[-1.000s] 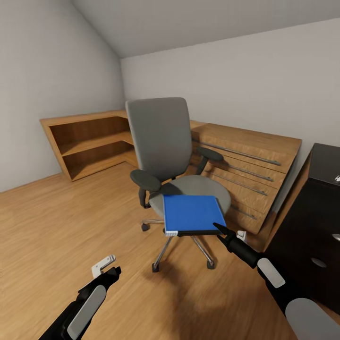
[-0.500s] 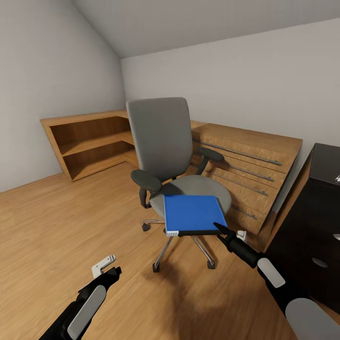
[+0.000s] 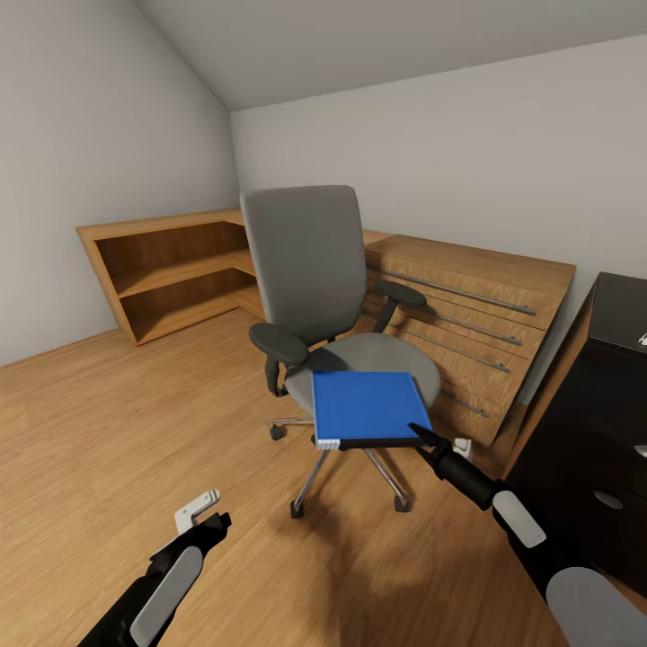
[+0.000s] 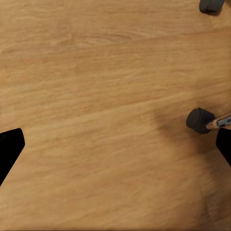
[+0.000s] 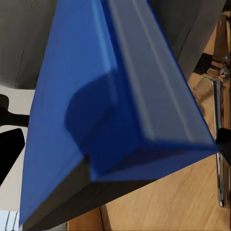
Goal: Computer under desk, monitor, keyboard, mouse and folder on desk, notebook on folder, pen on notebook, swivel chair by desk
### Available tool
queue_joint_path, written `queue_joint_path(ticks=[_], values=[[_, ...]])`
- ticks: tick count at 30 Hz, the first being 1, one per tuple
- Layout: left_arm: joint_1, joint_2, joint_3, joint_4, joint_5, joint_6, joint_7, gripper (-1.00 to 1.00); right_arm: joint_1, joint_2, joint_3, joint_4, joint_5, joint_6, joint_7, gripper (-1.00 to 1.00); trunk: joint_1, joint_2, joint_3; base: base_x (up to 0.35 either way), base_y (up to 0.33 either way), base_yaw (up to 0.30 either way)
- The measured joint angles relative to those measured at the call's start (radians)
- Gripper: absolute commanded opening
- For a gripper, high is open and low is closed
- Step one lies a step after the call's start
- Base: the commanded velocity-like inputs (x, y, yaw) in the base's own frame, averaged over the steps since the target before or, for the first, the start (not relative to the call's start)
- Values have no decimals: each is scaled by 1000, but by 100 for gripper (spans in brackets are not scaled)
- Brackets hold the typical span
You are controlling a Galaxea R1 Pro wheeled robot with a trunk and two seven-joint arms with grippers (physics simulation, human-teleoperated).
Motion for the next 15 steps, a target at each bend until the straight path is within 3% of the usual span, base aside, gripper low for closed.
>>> queue_joint_path(ticks=[11,12,15], values=[[0,-1,0,5,-1,0,0,100,0,-12,0,0,-1,0,-1,100,0,0,0,0,0,0],[0,-1,0,5,-1,0,0,100,0,-12,0,0,-1,0,-1,-100,0,0,0,0,0,0],[0,-1,0,5,-1,0,0,100,0,-13,-1,0,-4,1,0,-100,0,0,0,0,0,0]])
